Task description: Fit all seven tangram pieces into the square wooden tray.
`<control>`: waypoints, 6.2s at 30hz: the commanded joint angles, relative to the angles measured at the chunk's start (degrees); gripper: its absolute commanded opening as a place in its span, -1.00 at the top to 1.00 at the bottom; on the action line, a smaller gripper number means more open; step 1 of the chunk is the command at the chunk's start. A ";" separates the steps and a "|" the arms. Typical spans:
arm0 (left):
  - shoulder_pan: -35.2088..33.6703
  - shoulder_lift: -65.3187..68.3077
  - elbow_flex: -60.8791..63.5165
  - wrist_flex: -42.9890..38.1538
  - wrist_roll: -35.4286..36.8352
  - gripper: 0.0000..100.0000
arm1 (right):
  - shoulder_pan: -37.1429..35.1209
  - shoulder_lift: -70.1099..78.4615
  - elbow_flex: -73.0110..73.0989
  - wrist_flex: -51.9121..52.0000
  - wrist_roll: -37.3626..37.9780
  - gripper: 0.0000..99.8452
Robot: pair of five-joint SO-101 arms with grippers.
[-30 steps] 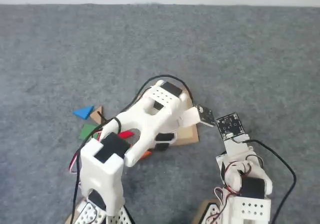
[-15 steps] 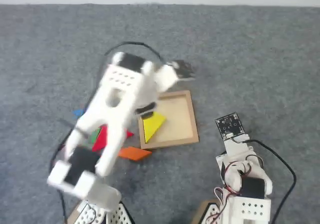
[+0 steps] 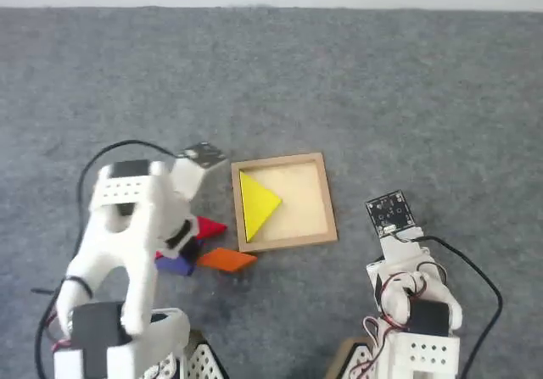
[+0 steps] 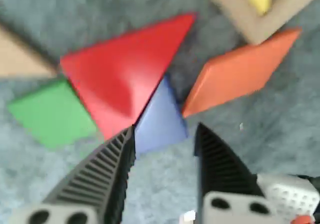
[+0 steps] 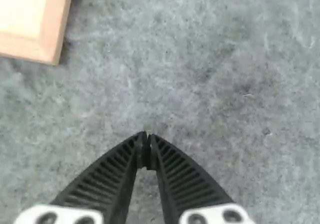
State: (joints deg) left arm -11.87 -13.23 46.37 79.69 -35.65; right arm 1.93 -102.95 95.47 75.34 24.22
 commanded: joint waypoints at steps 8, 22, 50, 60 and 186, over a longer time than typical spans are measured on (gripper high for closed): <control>-4.92 2.64 1.80 -11.16 0.53 0.58 | -0.22 -0.92 0.97 0.04 0.44 0.98; 1.49 18.99 -8.92 -15.03 4.75 0.58 | -0.22 -0.92 0.97 0.04 0.44 0.98; 0.35 23.56 -20.97 -12.57 10.46 0.35 | -0.22 -0.92 0.97 0.04 0.44 0.98; 0.26 26.99 -18.42 -9.93 10.02 0.43 | -0.22 -0.92 0.97 0.04 0.44 0.98; 32.44 52.66 -83.12 15.38 -12.57 0.77 | -0.22 -0.92 0.97 0.04 0.44 0.98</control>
State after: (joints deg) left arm 21.54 40.75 -34.15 94.64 -48.04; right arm 1.93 -102.95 95.47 75.34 24.22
